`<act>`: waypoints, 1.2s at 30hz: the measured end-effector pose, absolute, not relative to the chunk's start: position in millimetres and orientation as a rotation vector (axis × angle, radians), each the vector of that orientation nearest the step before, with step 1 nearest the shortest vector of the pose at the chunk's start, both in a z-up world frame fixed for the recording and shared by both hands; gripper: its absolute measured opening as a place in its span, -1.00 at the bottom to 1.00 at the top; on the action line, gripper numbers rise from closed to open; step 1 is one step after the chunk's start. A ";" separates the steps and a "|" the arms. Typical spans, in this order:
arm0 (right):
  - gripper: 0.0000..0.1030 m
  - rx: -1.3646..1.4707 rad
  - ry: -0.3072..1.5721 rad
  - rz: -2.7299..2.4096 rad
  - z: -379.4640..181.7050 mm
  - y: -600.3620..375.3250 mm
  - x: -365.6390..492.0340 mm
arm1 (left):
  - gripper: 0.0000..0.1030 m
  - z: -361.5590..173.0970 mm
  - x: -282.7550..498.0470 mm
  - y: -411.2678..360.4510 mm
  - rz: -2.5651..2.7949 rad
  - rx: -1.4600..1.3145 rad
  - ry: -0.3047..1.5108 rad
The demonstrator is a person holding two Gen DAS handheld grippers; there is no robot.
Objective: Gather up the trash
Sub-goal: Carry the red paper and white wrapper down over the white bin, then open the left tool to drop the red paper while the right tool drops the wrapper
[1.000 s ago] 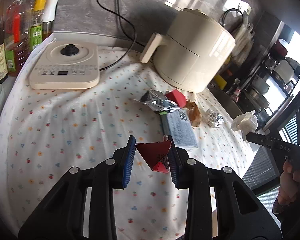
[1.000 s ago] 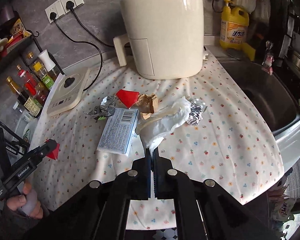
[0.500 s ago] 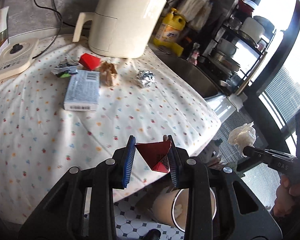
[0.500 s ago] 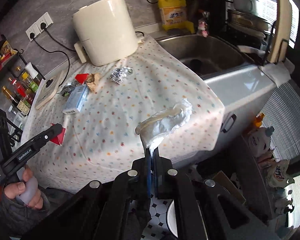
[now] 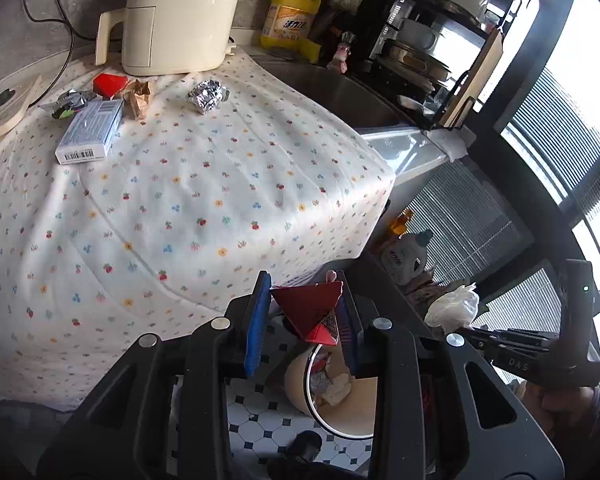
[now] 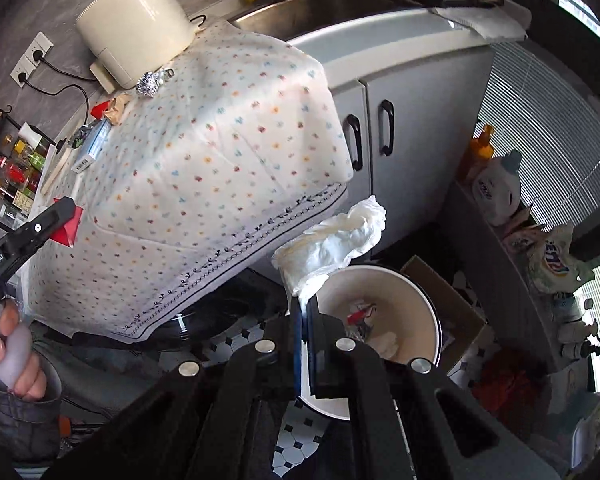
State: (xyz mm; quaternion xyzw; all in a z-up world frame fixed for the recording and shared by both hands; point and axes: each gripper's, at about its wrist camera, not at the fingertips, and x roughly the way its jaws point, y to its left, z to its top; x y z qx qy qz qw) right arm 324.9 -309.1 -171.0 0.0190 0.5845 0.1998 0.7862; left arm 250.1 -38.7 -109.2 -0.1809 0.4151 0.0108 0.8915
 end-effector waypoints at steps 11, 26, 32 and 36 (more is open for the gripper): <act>0.06 0.102 1.406 0.348 -259.0 -357.6 311.7 | -0.39 -128.9 231.4 -96.0 0.019 -0.330 0.956; 0.43 0.227 1.295 0.180 -219.8 -451.1 288.7 | -0.39 -152.5 253.7 -174.8 -0.183 -0.244 1.048; 0.46 0.252 1.274 0.102 -210.2 -488.0 268.7 | -0.38 -172.4 260.2 -211.5 -0.275 -0.219 1.096; 0.46 0.251 1.270 0.064 -207.7 -508.2 256.7 | -0.37 -192.8 260.8 -231.1 -0.308 -0.215 1.132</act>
